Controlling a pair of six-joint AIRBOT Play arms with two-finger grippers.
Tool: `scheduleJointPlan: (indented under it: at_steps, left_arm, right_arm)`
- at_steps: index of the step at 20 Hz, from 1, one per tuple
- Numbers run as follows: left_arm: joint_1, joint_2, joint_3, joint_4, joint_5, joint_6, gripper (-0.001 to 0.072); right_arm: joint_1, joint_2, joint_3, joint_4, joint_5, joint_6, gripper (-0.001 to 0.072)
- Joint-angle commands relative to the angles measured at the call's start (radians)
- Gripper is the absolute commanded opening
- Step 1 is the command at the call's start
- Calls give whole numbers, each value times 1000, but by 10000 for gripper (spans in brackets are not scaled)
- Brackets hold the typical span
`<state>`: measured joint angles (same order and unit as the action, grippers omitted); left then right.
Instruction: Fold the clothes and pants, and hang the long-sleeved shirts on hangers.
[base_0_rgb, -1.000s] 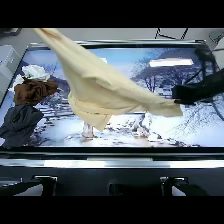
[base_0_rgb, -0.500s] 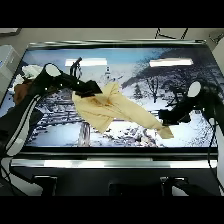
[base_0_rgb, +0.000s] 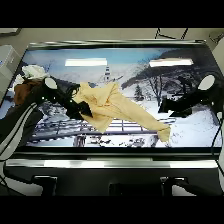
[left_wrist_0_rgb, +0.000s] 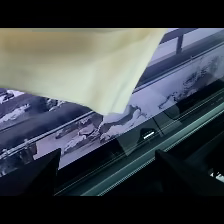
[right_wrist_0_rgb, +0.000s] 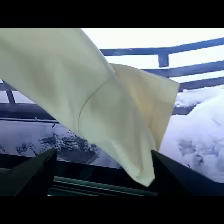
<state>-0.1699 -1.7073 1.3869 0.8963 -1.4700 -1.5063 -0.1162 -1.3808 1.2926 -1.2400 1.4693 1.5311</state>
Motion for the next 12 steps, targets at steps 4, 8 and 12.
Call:
scheduleJointPlan:
  at_steps: [4,8,12]
  left_arm:
    - [-39,76,-321,-221,323,63,715]
    - [-122,61,-331,-258,415,69,715]
    - [-164,31,-331,-259,420,66,713]
  right_arm:
    - [35,-153,16,54,6,-55,699]
    - [47,-197,16,52,-2,-61,700]
    - [47,-206,14,52,-3,-71,699]
